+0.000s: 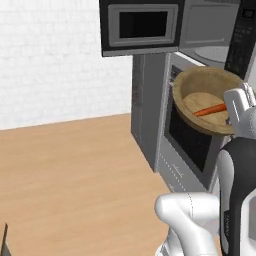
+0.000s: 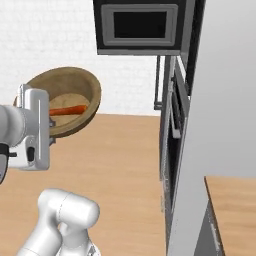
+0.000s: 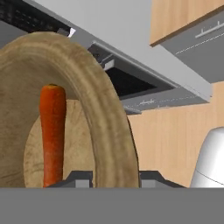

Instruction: Pick the carrot from the sink and place it in the bowl. Then pick the bowl and place it in the microwave. Then close the microwave door and press the start button.

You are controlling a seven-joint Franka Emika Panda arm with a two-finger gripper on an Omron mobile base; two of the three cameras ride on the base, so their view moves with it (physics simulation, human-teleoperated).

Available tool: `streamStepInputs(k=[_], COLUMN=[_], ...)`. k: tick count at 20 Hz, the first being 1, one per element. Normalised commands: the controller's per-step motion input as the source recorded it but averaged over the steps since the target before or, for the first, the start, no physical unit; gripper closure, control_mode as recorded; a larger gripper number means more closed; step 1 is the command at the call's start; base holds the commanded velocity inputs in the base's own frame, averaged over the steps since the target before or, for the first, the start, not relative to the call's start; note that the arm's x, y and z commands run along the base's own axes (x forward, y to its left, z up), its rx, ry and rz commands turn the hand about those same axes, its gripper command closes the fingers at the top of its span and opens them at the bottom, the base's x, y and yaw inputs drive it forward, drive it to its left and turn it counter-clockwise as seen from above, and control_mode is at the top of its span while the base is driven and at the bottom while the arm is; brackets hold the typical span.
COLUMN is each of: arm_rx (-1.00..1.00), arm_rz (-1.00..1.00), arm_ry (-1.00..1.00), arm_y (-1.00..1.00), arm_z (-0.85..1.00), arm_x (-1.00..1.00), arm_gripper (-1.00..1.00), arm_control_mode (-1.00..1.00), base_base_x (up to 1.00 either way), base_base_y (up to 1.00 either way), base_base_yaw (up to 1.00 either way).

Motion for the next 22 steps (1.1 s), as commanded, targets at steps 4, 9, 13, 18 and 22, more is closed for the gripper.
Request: streamStepInputs(k=[4, 9, 13, 18, 22], arm_rx=[0.0, 0.0, 0.0, 0.0, 0.0], arm_rz=[0.0, 0.0, 0.0, 0.0, 0.0], arm_ry=[0.0, 0.0, 0.0, 0.0, 0.0], arm_y=[0.0, 0.0, 0.0, 0.0, 0.0], arm_z=[0.0, 0.0, 0.0, 0.0, 0.0], arm_x=[0.0, 0.0, 0.0, 0.0, 0.0], arm_gripper=[1.0, 1.0, 1.0, 1.0, 1.0], arm_control_mode=[1.0, 1.0, 1.0, 1.0, 1.0], base_base_x=[0.81, 0.56, 0.48, 0.58, 0.6], base_base_y=[0.0, 0.0, 0.02, 0.28, 0.49], base_base_yaw=[-0.26, -0.41, -0.54, -0.53, -0.41])
